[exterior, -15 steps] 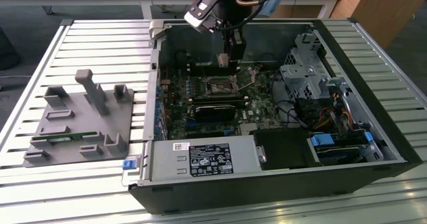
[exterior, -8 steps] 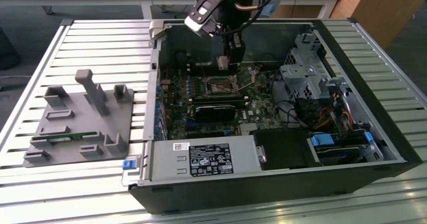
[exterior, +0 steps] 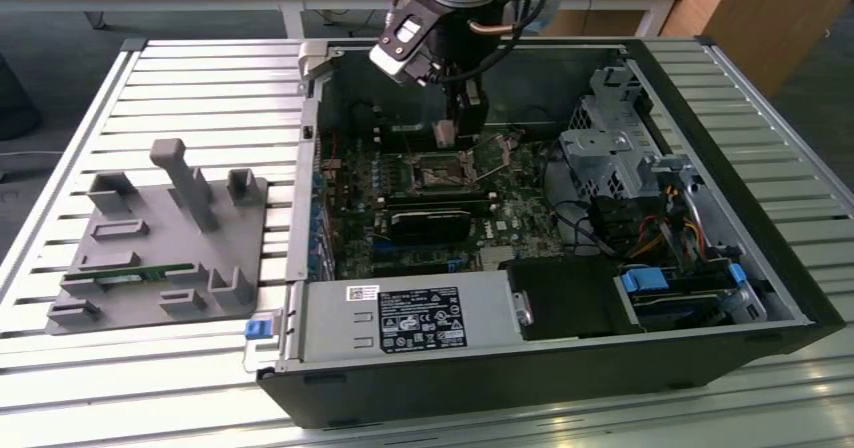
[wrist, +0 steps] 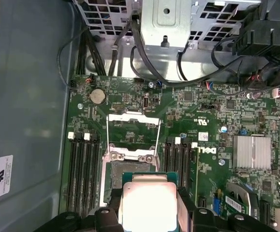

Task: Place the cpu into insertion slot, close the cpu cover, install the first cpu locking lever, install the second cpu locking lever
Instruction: 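Place the cpu into insertion slot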

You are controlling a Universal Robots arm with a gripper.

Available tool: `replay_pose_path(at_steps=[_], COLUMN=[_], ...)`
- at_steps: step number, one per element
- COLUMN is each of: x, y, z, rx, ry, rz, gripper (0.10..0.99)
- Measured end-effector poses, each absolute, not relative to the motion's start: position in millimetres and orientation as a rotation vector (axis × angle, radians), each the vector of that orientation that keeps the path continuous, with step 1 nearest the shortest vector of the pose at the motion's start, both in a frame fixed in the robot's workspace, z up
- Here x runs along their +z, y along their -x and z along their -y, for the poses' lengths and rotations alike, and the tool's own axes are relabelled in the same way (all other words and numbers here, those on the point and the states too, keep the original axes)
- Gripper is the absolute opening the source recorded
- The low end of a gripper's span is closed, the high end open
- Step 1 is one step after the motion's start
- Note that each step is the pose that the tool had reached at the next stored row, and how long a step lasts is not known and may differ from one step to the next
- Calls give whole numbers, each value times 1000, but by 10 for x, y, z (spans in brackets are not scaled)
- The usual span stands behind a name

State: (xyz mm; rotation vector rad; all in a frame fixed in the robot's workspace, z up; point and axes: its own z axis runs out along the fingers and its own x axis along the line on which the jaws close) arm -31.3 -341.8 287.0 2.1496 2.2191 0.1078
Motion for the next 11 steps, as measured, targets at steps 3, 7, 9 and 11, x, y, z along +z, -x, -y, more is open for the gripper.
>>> replay_pose_path(at_steps=[3,7,9,11], x=[2831,2781,2760,2737], y=[313,313,313,313], z=[3418,3418,3418,3418], rx=[108,108,111,114], ry=[-2150,-2150,-2148,-2146], rz=[-2219,-2219,-2217,-2215], gripper=[533,533,533,533])
